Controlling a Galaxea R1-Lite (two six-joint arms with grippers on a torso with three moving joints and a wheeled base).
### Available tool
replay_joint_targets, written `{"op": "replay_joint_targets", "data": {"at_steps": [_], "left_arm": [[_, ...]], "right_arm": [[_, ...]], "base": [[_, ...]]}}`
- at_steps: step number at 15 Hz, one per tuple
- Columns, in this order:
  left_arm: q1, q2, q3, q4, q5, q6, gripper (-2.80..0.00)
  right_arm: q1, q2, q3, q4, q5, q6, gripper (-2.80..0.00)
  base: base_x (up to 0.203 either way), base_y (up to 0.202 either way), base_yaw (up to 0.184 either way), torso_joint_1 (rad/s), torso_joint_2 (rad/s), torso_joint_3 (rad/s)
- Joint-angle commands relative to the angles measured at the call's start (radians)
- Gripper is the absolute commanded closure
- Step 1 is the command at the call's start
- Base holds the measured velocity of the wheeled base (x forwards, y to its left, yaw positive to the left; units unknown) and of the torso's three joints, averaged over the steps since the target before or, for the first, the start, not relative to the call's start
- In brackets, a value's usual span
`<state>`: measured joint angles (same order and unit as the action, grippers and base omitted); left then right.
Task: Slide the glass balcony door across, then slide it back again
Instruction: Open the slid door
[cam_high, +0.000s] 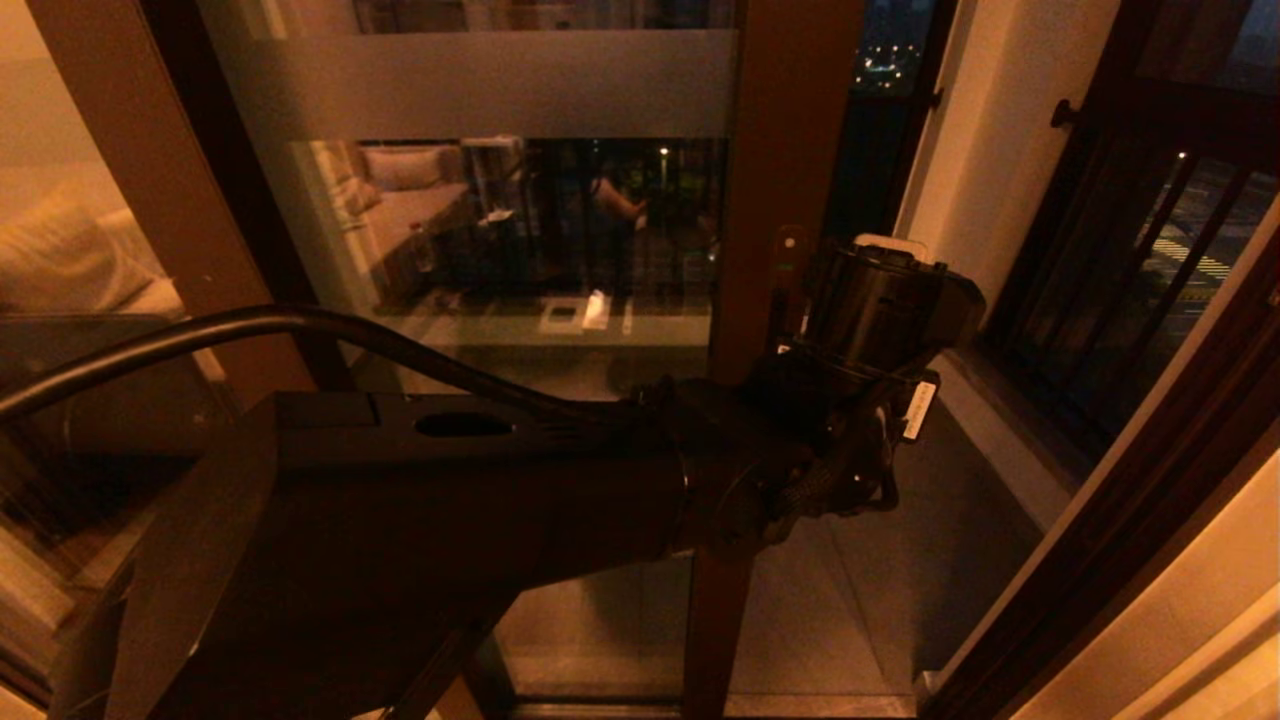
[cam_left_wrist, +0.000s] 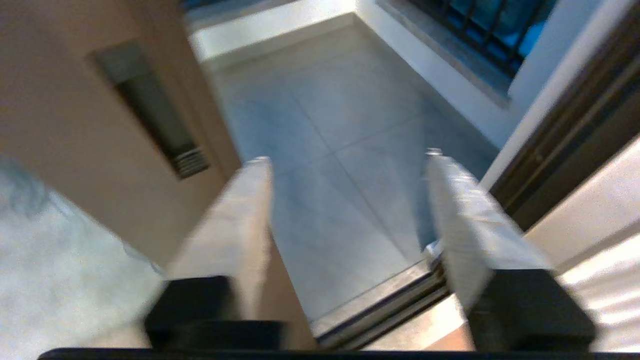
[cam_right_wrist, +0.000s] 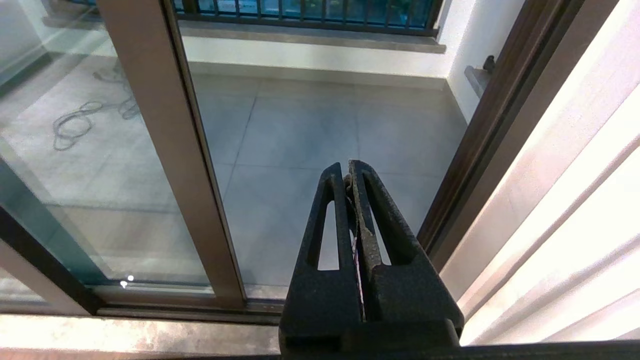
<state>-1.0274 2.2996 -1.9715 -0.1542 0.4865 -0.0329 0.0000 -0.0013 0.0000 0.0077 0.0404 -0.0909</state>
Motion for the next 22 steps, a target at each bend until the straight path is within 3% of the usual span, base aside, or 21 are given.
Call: {"op": "replay_joint_targets", "data": {"at_steps": [1,5,9,13,22], "left_arm": [[0.010,0.002,-0.001,-0.004,-0.004,0.040,0.00],[0.041,0.097,-0.004,-0.185,-0.097,0.137,0.00],[0.103,0.128,-0.004,-0.262,-0.106,0.141,0.00],[0.143,0.189,-0.004,-0.419,-0.137,0.143,0.00],[0.210,0.177,-0.003,-0.430,-0.132,0.148,0.00]], "right_arm": [[0.000,0.000,0.003,0.000,0.001,-0.001,0.00],[0.000,0.000,0.003,0.000,0.002,-0.001,0.00],[0.001,0.000,0.003,0.000,0.002,-0.001,0.00],[0.000,0.000,0.003,0.000,0.001,-0.001,0.00],[0.000,0.000,0.003,0.000,0.002,-0.001,0.00]], "base": [[0.000,0.000,0.000,0.000,0.00,0.000],[0.000,0.000,0.000,0.000,0.00,0.000],[0.000,0.000,0.000,0.000,0.00,0.000],[0.000,0.000,0.000,0.000,0.00,0.000],[0.000,0.000,0.000,0.000,0.00,0.000]]}}
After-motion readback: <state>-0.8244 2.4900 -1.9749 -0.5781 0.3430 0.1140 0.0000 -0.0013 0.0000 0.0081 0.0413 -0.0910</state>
